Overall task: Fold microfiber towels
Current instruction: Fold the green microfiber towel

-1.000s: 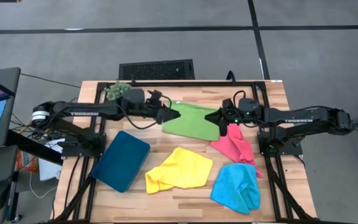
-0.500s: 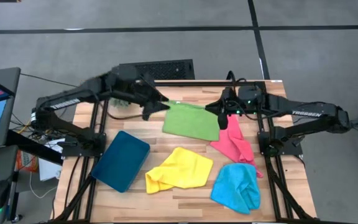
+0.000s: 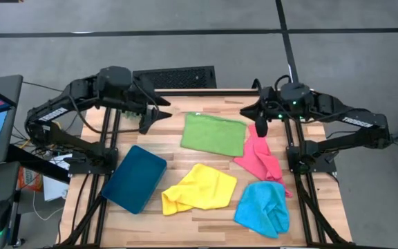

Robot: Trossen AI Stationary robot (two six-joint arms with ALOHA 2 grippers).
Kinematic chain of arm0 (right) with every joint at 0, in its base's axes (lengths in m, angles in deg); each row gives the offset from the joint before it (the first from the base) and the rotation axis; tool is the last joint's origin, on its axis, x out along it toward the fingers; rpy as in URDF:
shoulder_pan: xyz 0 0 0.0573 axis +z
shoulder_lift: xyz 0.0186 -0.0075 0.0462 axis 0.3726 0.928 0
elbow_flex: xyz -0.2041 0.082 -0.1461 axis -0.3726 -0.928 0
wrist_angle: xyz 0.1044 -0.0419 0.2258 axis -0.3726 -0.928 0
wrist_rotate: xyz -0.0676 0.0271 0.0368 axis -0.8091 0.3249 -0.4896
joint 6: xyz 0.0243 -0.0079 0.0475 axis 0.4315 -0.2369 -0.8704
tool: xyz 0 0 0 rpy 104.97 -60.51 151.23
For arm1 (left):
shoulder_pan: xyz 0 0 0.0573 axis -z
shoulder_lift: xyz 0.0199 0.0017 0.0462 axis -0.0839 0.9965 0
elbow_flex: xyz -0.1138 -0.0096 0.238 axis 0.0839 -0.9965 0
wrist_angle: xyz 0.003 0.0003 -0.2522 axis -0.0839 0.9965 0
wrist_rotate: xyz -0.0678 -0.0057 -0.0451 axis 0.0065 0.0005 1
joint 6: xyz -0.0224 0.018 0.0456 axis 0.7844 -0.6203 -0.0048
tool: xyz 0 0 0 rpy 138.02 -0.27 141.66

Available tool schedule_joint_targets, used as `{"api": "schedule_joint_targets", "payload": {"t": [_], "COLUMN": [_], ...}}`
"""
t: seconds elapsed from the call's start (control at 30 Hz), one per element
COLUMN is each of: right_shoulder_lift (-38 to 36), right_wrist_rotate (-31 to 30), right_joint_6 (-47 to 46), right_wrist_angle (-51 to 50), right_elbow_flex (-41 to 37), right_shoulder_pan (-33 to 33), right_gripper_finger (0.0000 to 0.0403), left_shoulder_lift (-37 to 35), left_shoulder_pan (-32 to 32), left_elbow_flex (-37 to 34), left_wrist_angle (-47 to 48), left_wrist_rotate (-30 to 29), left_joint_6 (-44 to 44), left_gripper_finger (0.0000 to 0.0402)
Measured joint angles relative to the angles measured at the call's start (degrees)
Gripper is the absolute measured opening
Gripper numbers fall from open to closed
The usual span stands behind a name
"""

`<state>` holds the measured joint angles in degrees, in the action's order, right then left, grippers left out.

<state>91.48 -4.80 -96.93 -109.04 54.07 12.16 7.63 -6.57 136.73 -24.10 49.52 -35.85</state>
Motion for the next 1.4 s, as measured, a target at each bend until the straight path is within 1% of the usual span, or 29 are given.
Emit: {"api": "schedule_joint_targets", "payload": {"t": [0.07,0.13,0.2,0.27,0.37,0.47,0.53,0.6,0.67,0.77,0.87,0.93,1.0,1.1,1.23,1.4], "right_shoulder_lift": [0.2,0.9,1.4,1.5,1.4,1.5,1.5,1.5,1.5,1.5,1.5,1.5,1.5,1.5,1.5,1.5], "right_wrist_rotate": [-0.5,-0.8,-0.8,-0.8,-2.7,-6.6,-8.3,-9.1,-9.3,-9.3,-9.4,-9.4,-9.5,-9.4,-9.7,-14.1], "right_joint_6": [-1.7,-3.3,-4.6,-5.5,-6.1,-6.2,-6.2,-6.2,-6.3,-7.0,-10.5,-12.8,-14.8,-17.0,-19.0,-19.8], "right_wrist_angle": [-4.8,-8.1,-8.5,-7.5,-2.5,4.8,10.1,14.8,19.4,22.5,24.1,23.7,23.6,23.8,23.9,26.6], "right_elbow_flex": [-0.7,-2.1,-4.4,-7.0,-11.7,-17.0,-20.4,-23.8,-26.9,-31.7,-35.7,-38.5,-40.8,-43.7,-45.5,-48.1], "right_shoulder_pan": [0.2,1.0,2.5,4.2,7.0,8.9,9.7,10.2,10.5,10.9,10.9,11.1,11.6,12.7,13.7,15.4], "right_gripper_finger": [0.0079,0.0079,0.0079,0.0079,0.0079,0.0079,0.0079,0.0079,0.0079,0.0079,0.0079,0.0079,0.0079,0.0079,0.0079,0.0079], "left_shoulder_lift": [0.0,-0.1,-0.3,-0.5,-0.5,-0.5,0.0,0.7,2.0,4.4,7.4,10.1,12.3,15.8,19.8,22.1], "left_shoulder_pan": [1.0,2.2,3.2,4.1,4.7,4.7,4.7,4.7,4.7,4.6,4.7,5.2,5.9,7.0,7.7,7.7], "left_elbow_flex": [-1.1,-4.5,-9.0,-14.0,-22.3,-31.4,-37.5,-43.0,-47.5,-52.8,-56.0,-56.3,-56.3,-56.3,-56.3,-55.6], "left_wrist_angle": [1.4,-0.2,-2.5,-6.8,-14.9,-26.1,-32.7,-37.3,-42.6,-47.8,-52.9,-55.4,-56.7,-61.7,-67.2,-68.1], "left_wrist_rotate": [-1.4,-2.3,-2.3,-2.2,-2.2,-2.7,-4.7,-7.2,-9.3,-10.9,-10.6,-10.0,-9.8,-9.7,-8.5,-8.7], "left_joint_6": [-0.4,-0.7,-0.7,-0.2,0.4,-0.3,-0.6,-0.6,-0.3,2.3,6.6,8.8,9.4,9.3,9.4,10.7], "left_gripper_finger": [0.0203,0.0203,0.0203,0.0203,0.0203,0.0203,0.0203,0.0203,0.0203,0.0203,0.0203,0.0203,0.0203,0.0203,0.0203,0.0203]}}
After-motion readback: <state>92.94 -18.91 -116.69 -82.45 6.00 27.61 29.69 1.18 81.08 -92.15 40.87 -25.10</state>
